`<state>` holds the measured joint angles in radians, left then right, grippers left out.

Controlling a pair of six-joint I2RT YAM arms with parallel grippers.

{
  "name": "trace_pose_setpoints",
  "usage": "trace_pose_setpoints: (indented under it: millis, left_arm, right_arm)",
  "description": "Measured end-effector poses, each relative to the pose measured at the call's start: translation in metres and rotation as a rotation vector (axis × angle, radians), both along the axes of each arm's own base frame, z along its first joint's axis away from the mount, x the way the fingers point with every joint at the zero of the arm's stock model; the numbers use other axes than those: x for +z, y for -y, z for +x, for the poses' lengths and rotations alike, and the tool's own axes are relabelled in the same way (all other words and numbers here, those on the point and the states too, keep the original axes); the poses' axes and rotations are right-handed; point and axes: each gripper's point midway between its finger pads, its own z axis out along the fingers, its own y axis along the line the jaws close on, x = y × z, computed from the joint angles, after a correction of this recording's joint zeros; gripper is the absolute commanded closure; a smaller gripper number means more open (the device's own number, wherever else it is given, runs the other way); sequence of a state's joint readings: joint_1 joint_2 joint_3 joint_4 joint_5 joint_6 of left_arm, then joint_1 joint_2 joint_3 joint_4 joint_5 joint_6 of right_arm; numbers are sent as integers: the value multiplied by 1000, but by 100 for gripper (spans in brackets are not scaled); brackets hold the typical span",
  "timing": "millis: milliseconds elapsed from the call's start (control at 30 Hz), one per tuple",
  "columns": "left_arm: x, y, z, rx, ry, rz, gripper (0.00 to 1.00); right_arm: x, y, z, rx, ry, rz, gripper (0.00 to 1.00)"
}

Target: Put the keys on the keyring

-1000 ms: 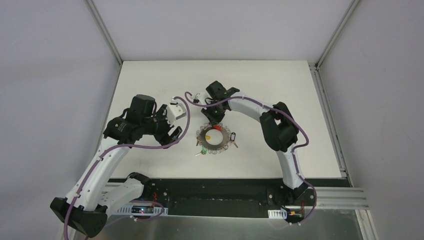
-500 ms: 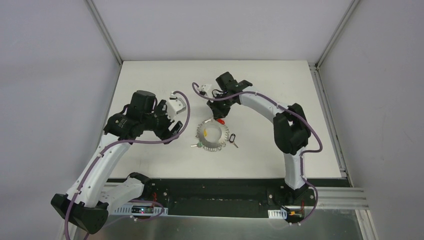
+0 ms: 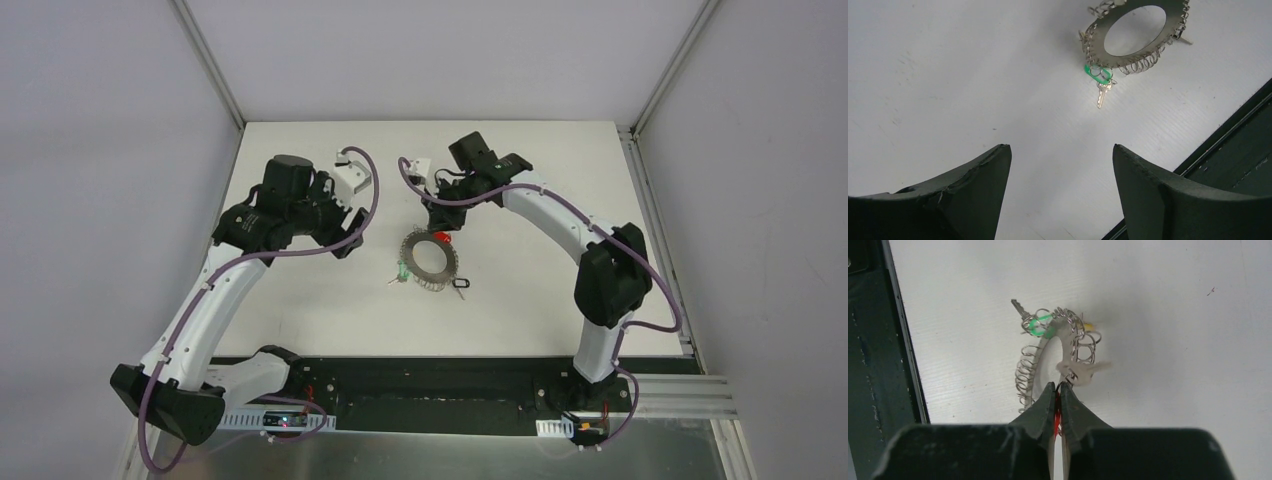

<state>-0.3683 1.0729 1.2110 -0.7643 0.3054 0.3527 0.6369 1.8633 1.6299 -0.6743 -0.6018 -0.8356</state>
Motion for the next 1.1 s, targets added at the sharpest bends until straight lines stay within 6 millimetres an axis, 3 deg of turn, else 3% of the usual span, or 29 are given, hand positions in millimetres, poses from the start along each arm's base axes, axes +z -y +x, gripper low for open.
trace_pose_setpoints:
  millis: [167,400,767,967,1100]
  left_arm:
    - [16,4,18,46,19,-43,24]
    - [26,10,34,78,31,-89,24]
    - [29,45,32,-108,72,-216,24]
    - [35,53,32,-168,105,-241,24]
    - [26,53,32,-176,99,-228,25]
  right_arm:
    - [20,1,-8,35,26,39,100]
    - [29,6,-12,65,45,32,100]
    - [57,16,-21,147,68,59,100]
    - [51,28,-37,148,50,41,98]
    - [22,41,-53,84,18,-18,96]
